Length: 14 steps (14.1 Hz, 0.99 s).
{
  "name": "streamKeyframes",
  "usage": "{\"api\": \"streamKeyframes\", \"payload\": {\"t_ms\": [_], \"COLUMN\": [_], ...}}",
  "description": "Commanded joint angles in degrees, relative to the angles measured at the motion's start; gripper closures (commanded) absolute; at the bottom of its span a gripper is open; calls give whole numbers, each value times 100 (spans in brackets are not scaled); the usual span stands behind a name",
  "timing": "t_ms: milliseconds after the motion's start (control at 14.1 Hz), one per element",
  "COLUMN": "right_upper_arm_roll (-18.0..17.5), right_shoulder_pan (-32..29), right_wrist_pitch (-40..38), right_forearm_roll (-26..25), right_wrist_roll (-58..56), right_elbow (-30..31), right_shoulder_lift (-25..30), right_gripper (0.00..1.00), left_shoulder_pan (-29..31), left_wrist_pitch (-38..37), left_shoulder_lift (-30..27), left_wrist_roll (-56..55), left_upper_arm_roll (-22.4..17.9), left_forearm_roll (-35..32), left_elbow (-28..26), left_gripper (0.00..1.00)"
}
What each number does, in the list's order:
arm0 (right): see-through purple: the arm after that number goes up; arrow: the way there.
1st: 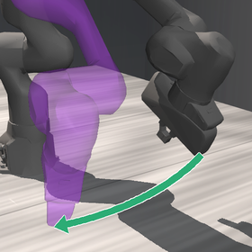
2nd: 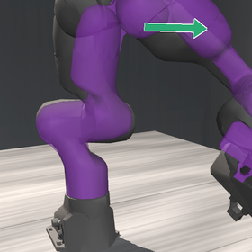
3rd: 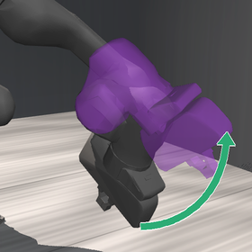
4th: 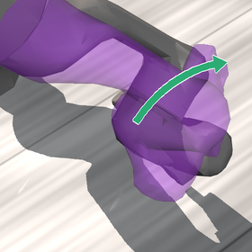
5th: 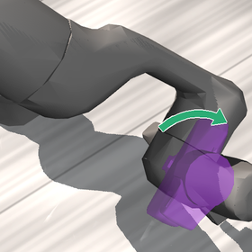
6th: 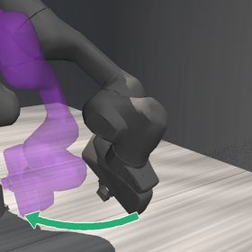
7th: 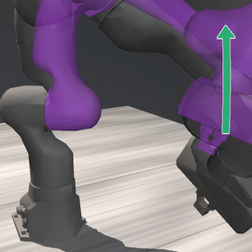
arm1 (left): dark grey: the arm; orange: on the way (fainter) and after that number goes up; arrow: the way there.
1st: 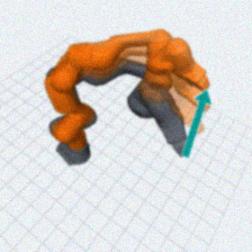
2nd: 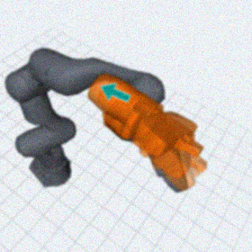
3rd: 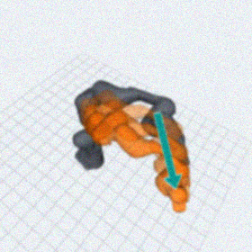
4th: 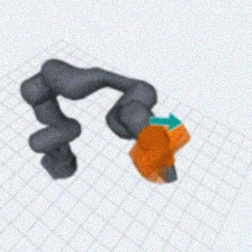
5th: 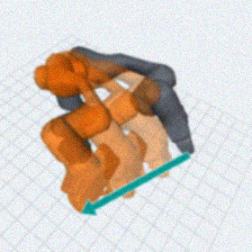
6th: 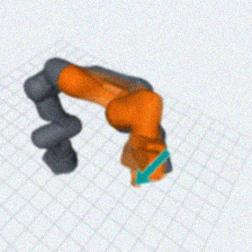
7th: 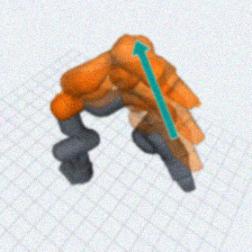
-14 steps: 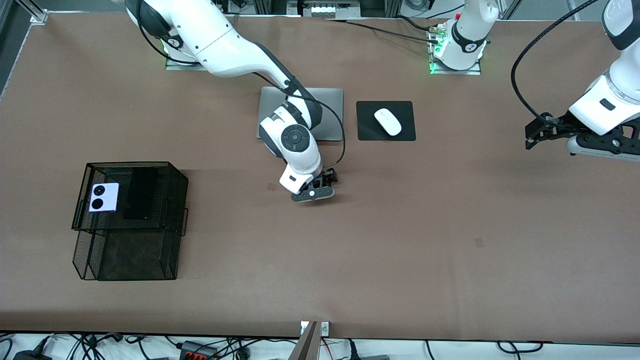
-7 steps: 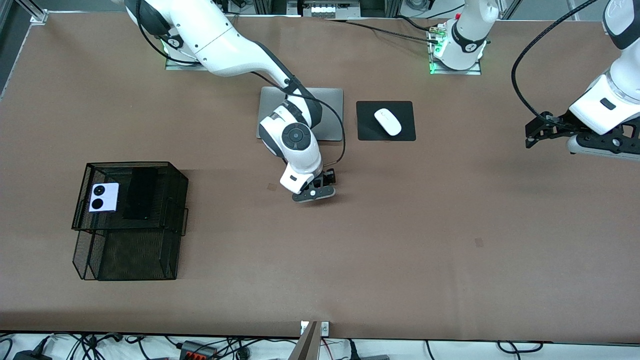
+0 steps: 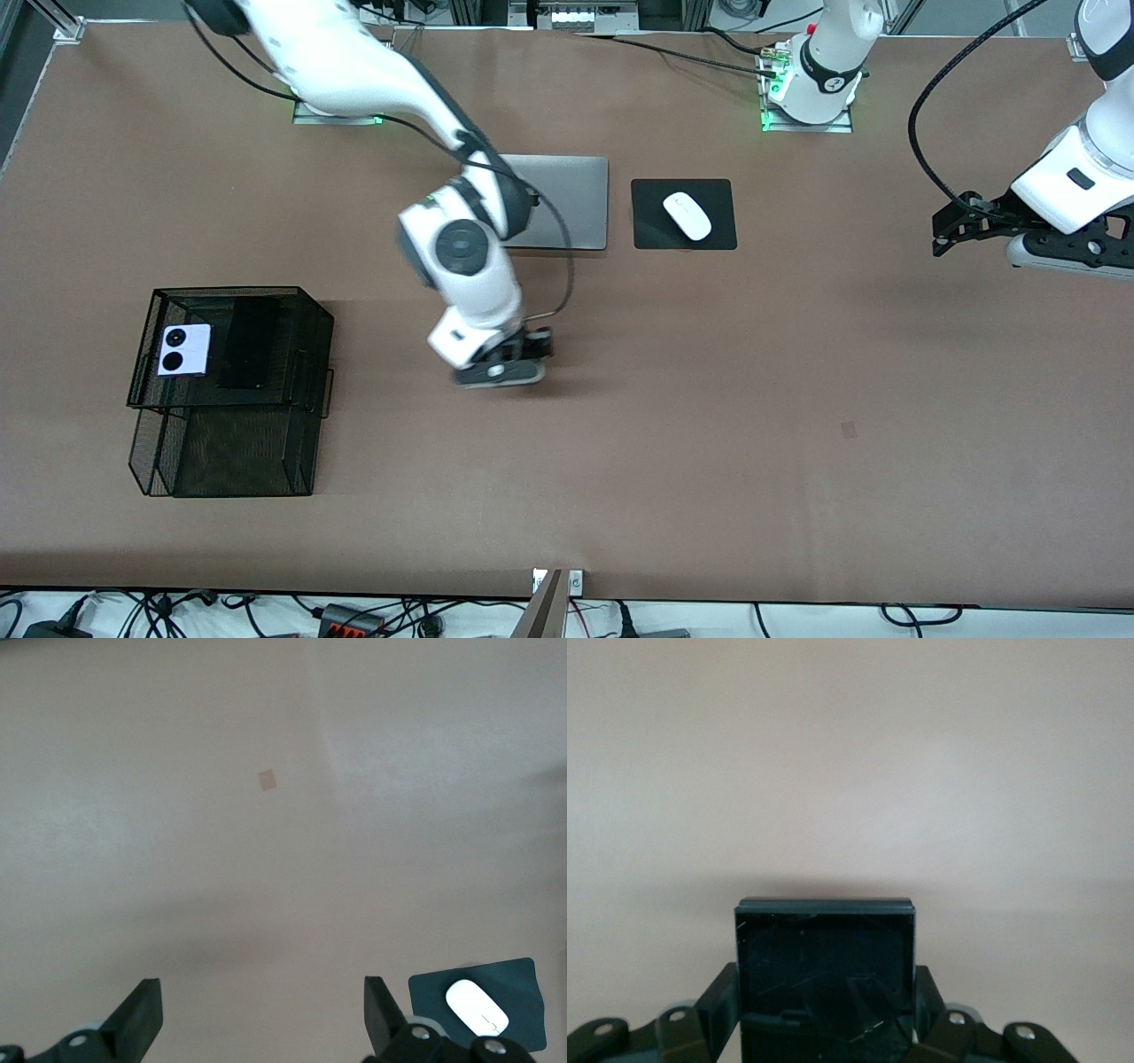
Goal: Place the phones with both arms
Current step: 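Carry the flip phone into the basket and open the right gripper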
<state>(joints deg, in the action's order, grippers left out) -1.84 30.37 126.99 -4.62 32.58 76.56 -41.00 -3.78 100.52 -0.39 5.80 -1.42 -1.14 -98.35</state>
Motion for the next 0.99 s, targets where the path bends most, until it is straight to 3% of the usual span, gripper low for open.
{"api": "streamKeyframes", "payload": {"t_ms": [0,355,924], "right_upper_arm_roll": [174,175,246], "right_shoulder_pan": [-477,-1769,-2728], "right_wrist_pitch": [-910,-1493,-748], "right_forearm_roll": [-92,-83,-110], "right_wrist_roll": [-206,-1444,-2754], "right_elbow": [-245,-563,-783], "right_shoulder_lift": [312,277,-311], "right_gripper": [91,91,91], "left_shoulder_pan": [-18,-18,-18], "left_wrist_pitch": [-138,-138,-182], "left_shoulder_lift": [47,65,56], "left_wrist_roll": [-79,-70,9], "left_upper_arm_roll": [19,19,19], "left_forearm_roll": [-114,-105,-44], "left_elbow": [211,237,237], "left_gripper": [0,0,0]}}
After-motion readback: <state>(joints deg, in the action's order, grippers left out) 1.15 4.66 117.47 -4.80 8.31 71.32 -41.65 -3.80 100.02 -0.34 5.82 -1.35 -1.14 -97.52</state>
